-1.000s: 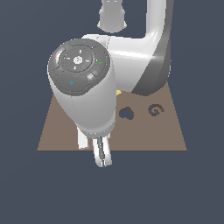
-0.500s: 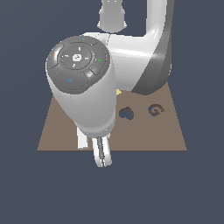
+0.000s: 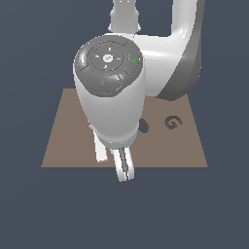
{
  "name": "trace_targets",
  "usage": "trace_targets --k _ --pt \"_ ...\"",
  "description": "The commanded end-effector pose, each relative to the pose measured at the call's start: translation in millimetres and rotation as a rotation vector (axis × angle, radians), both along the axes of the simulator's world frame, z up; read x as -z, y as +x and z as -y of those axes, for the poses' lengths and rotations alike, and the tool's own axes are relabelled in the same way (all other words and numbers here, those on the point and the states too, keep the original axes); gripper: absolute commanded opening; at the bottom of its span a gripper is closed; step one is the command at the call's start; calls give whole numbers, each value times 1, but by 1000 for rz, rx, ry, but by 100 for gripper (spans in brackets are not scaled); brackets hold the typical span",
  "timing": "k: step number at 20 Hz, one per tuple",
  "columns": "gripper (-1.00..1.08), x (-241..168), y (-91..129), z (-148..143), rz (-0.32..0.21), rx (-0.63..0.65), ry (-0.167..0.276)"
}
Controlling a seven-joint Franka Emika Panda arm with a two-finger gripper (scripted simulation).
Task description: Insert a designated object into the corresponding slot on a board.
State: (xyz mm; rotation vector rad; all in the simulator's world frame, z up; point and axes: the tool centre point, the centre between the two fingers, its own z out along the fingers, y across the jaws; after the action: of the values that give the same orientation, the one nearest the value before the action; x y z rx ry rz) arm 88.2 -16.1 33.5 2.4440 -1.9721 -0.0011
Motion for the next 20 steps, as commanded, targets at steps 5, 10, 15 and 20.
trace_targets --k 5,10,15,20 --pt "-100 -2 -20 -48 0 -50 1" --pt "-100 -4 -46 -103 0 -108 1" --pt "-100 -5 -70 -148 0 -156 1" --pt "-100 -7 -86 -176 0 -185 1"
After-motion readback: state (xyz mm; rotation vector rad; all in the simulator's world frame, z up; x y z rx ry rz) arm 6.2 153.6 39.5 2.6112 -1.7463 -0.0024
